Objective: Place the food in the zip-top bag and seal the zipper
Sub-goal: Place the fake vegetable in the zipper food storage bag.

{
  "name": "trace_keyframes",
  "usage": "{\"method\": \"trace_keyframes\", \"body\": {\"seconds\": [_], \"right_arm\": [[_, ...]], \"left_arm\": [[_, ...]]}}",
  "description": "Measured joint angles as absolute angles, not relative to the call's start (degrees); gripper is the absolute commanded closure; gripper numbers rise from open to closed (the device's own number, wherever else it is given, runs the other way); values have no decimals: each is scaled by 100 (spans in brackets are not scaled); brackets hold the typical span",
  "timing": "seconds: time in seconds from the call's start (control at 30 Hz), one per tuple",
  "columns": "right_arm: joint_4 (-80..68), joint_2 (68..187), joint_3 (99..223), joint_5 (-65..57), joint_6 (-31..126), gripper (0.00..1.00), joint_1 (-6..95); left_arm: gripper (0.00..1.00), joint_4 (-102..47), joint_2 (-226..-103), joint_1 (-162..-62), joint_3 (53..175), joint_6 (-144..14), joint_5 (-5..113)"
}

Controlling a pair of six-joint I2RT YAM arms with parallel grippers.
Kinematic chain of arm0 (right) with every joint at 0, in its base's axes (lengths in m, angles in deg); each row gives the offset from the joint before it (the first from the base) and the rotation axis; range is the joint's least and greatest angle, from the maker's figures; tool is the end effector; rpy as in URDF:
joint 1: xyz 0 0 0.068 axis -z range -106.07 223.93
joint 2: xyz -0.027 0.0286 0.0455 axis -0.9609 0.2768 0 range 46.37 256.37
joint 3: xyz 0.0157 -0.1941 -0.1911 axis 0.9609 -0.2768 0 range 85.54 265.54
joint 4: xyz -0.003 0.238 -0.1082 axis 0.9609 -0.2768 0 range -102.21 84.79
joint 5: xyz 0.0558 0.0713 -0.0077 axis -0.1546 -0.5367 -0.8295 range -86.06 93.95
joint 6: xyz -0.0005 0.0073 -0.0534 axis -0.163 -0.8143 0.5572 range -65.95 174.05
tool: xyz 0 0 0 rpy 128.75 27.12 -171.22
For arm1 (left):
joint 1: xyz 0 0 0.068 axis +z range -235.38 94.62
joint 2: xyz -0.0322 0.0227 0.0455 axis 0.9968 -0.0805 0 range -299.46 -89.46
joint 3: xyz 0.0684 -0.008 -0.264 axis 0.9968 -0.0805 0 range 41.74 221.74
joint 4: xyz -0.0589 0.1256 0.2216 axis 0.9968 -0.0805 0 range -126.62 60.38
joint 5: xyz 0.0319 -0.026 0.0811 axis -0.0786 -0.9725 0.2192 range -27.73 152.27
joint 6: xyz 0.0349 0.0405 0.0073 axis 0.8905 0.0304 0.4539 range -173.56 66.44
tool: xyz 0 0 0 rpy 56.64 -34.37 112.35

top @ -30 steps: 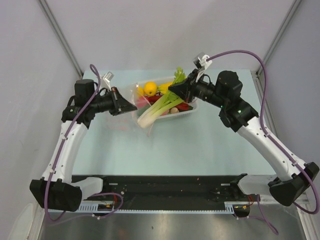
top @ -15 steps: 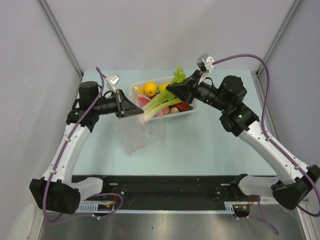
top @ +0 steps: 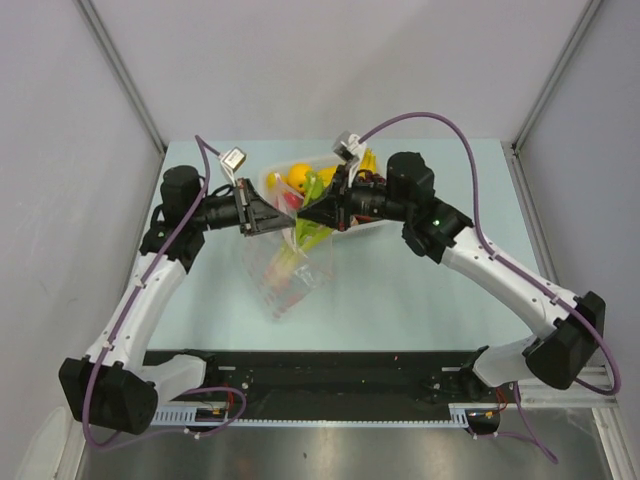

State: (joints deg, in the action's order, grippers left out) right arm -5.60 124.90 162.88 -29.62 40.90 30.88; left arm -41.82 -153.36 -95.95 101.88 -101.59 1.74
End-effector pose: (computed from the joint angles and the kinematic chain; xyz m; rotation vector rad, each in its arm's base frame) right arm 0.2184 0.2309 0.4244 -0.9019 1.4833 1.2066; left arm 0.2305 -0.0745 0.3692 0.1790 2.0366 -1.6430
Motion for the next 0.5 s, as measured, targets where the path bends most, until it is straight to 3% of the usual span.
{"method": "trace_keyframes", "body": {"seconds": [0.5], "right_arm": [[-1731, 13084, 16979, -3679, 4431, 100, 2977]], "left_arm": [[100, -3977, -15100, -9800, 9755, -10008, 115]]}}
